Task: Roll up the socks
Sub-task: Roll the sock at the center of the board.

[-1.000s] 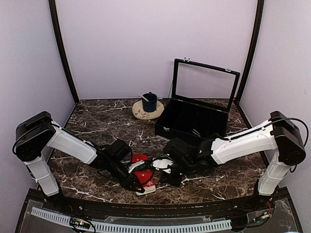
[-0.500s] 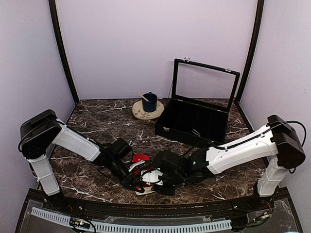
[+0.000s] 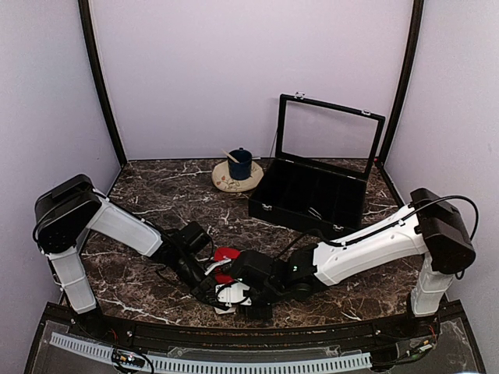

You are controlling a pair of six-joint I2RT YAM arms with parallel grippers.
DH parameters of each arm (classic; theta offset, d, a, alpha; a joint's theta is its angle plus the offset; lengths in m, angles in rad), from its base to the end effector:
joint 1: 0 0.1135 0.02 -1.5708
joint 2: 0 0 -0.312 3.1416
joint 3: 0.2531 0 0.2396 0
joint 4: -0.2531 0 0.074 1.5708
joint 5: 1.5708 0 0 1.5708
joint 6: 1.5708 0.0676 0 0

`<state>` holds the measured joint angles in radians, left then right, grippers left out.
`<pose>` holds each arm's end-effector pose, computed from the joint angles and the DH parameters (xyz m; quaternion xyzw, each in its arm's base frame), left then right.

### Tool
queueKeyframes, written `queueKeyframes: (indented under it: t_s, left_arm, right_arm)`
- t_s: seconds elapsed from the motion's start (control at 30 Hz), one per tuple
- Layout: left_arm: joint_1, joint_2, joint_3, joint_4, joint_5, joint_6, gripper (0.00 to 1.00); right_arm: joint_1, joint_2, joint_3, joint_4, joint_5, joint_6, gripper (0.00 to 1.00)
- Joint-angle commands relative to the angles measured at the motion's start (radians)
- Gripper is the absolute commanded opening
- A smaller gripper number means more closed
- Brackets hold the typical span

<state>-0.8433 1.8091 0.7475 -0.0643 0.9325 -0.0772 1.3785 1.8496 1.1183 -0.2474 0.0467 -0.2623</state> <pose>0.1645 -0.2664 0.1402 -0.4176 -0.7710 0.4804 0.0182 0.0791 0.3896 0.1858 -0.6948 0.6571 0.1355 0.2592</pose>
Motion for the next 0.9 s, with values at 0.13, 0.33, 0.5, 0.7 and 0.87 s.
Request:
queueKeyframes:
  t_s: [0.13,0.33,0.5,0.7,0.87]
  left_arm:
    - [0.011,0.052,0.020,-0.114,-0.014,0.044,0.00]
    - [0.020,0.059,0.036,-0.136,0.005,0.053,0.00]
    - [0.025,0.061,0.046,-0.155,0.011,0.060,0.00]
    - [0.028,0.061,0.052,-0.174,0.010,0.065,0.00]
    - [0.034,0.052,0.052,-0.174,-0.014,0.051,0.08]
  right_arm:
    - [0.013,0.031,0.004,0.008,0.024,-0.033,0.32]
    - [0.014,0.037,-0.021,0.018,0.030,-0.051,0.31]
    - [0.014,0.051,-0.025,0.021,0.038,-0.058,0.29]
    - [0.013,0.076,-0.025,0.004,0.035,-0.059,0.18]
    - [0.009,0.077,-0.028,-0.009,0.018,-0.047,0.05]
